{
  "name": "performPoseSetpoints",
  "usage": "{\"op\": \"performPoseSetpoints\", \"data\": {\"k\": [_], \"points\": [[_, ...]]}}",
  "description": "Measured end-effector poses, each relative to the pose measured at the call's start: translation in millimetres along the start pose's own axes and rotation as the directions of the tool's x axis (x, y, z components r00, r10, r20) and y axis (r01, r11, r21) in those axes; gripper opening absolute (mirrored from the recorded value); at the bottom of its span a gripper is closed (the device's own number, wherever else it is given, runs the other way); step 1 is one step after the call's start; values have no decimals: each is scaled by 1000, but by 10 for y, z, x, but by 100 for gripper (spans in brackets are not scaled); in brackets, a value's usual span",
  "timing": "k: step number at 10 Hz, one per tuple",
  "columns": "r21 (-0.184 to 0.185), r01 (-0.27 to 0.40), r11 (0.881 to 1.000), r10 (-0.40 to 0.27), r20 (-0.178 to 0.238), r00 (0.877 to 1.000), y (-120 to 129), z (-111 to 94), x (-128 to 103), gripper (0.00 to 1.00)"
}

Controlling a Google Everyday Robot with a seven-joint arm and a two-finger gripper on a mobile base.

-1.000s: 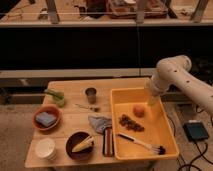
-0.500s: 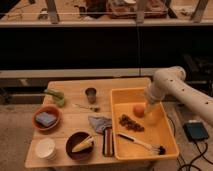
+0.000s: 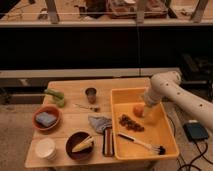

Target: Place apple in purple bowl

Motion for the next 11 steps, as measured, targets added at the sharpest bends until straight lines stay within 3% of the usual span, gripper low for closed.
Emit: {"op": "performPoseSetpoints", "data": {"k": [11], "points": [[-69,6,998,-4,19,1000,-10,469,-71,65]]}}
